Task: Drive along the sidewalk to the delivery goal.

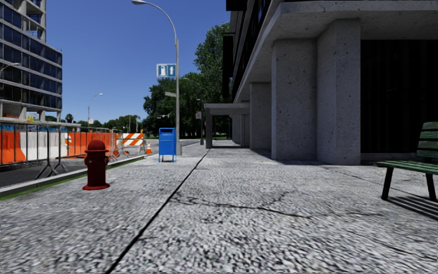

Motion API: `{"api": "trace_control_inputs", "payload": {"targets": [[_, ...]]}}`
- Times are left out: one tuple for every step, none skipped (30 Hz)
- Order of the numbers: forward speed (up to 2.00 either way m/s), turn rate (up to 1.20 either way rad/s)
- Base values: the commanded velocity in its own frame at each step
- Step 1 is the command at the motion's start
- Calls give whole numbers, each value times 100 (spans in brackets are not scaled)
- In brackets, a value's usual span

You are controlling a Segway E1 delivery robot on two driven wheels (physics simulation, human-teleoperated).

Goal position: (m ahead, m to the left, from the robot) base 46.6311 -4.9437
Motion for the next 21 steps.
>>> {"api": "trace_control_inputs", "payload": {"targets": [[200, 0], [200, 0], [200, 0], [200, 0], [200, -20], [200, -20], [200, -51], [200, -74], [200, 0], [200, 0], [200, 0], [200, 0], [200, 0], [200, 0], [200, 0], [200, 0], [200, 0], [200, 0], [200, 0], [200, 0], [200, 0]]}}
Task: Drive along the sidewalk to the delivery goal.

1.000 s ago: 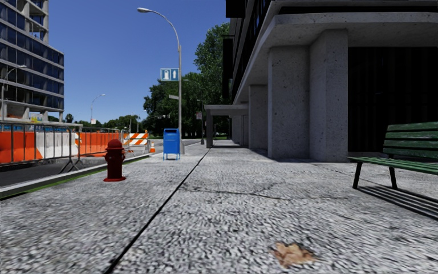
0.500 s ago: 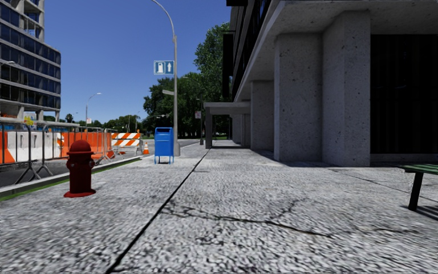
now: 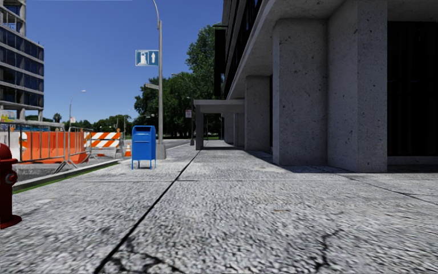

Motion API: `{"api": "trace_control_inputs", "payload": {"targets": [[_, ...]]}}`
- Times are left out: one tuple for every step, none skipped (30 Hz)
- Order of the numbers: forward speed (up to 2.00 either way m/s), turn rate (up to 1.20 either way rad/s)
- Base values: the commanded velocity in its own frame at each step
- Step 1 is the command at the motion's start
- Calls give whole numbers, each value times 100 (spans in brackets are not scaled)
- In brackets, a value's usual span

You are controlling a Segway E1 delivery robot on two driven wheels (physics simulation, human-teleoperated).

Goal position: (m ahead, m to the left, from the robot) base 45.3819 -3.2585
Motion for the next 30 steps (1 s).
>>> {"api": "trace_control_inputs", "payload": {"targets": [[200, 0], [200, 0], [200, 0], [200, 0], [200, 0], [200, 0], [200, 0], [200, 0], [200, 0], [200, 0], [200, 0], [200, 0], [200, 0], [200, 0], [200, 0], [200, 0], [200, 0], [200, 0], [200, 0], [200, 0], [200, 0], [200, 0], [200, 0], [200, 0], [200, 0], [200, 0], [200, 0], [200, 0], [200, 0], [200, 0]]}}
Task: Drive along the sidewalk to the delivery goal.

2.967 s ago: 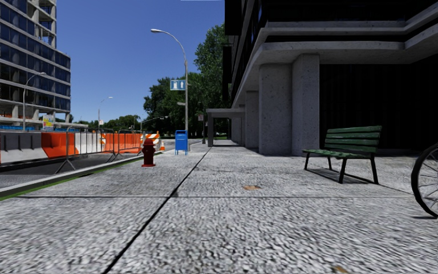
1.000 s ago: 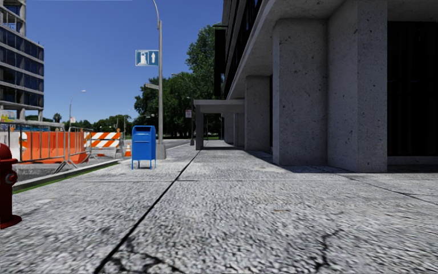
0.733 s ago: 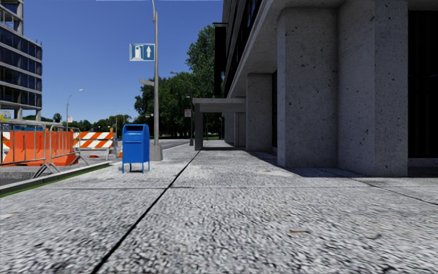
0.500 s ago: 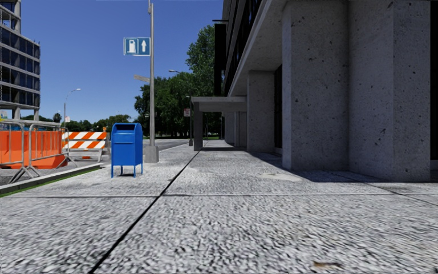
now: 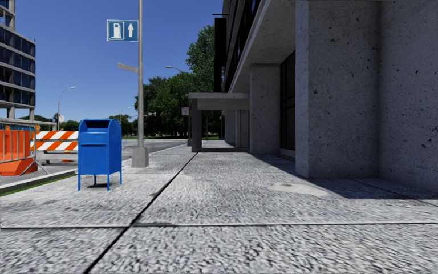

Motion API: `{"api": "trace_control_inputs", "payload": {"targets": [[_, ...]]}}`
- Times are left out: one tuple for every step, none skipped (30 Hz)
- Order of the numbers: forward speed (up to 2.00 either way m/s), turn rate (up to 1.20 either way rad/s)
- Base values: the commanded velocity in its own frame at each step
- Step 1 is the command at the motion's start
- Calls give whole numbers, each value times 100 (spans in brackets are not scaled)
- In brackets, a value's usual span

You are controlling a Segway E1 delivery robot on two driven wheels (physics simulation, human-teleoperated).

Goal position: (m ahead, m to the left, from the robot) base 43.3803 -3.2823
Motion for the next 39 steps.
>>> {"api": "trace_control_inputs", "payload": {"targets": [[200, 0], [200, 0], [200, 0], [200, 0], [200, 0], [200, 0], [200, 0], [200, 0], [200, 0], [200, 0], [200, 0], [200, 0], [200, 0], [200, 0], [200, 0], [200, 0], [200, 0], [200, 0], [200, 0], [200, 0], [200, 0], [200, 0], [200, 0], [200, 0], [200, 0], [200, 0], [200, 0], [200, 0], [200, 0], [200, 0], [200, 0], [200, 0], [200, 0], [200, 0], [200, 0], [200, 0], [200, 0], [200, 0], [200, 0]]}}
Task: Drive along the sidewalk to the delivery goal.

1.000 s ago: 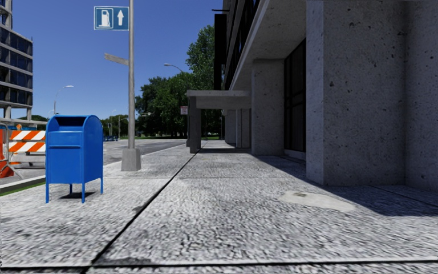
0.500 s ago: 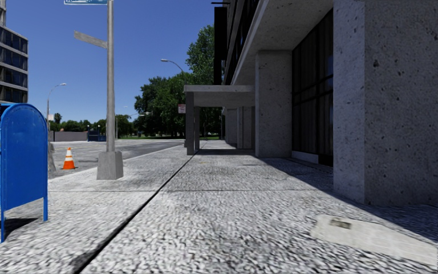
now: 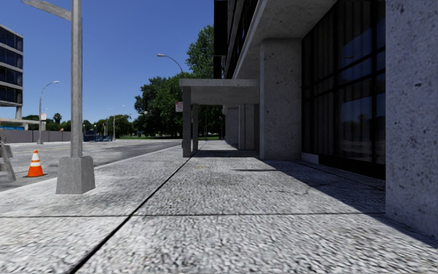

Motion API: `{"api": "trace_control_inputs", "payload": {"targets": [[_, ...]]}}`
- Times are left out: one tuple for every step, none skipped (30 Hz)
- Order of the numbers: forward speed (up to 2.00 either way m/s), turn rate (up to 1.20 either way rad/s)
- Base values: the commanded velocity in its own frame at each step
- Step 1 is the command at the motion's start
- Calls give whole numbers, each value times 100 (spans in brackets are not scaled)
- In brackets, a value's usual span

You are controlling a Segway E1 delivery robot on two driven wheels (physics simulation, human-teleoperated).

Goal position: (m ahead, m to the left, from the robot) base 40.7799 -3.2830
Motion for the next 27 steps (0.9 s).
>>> {"api": "trace_control_inputs", "payload": {"targets": [[200, 0], [200, 0], [200, 0], [200, 0], [200, 0], [200, 0], [200, 0], [200, 0], [200, 0], [200, 0], [200, 0], [200, 0], [200, 0], [200, 0], [200, 0], [200, 0], [200, 0], [200, 0], [200, 0], [200, 0], [200, 0], [200, 0], [200, 0], [200, 0], [200, 0], [200, 0], [200, 0]]}}
